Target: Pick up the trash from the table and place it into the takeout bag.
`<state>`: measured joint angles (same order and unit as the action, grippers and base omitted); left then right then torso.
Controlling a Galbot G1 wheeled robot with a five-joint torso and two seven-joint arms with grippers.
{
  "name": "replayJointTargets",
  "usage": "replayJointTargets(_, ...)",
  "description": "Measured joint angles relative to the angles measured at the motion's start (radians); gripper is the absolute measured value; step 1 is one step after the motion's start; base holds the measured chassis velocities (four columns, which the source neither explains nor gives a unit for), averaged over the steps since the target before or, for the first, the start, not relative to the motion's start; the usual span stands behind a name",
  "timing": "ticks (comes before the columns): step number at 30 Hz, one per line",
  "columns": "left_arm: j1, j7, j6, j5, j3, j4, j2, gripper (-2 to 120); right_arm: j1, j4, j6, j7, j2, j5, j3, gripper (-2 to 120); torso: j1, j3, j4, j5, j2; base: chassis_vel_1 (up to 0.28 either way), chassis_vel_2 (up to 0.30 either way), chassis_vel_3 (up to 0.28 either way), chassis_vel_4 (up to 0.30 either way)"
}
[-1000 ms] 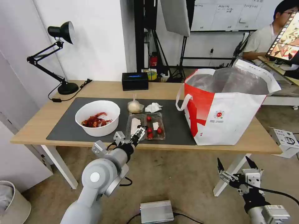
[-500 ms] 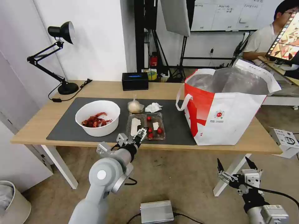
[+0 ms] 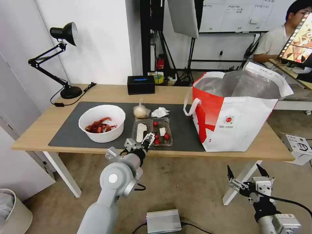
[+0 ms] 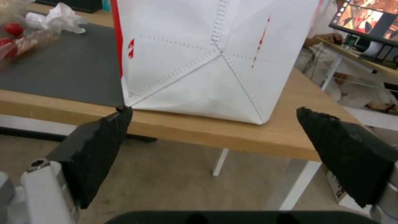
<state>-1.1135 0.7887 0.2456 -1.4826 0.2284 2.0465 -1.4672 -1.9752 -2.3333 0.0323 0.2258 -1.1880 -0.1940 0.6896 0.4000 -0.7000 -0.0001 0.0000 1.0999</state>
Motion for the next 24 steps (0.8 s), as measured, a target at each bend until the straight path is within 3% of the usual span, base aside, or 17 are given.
replayJointTargets(24,-0.022,-0.114,-0.072,0.127,0.01,-0.026,0.05,100,0.035,0.028,-0.003,-0.001,0.01,-0.005,-0.021,100,0.0,0.0,0.0005,-0.0001,0.0,0.0,0.0,0.0,0.0)
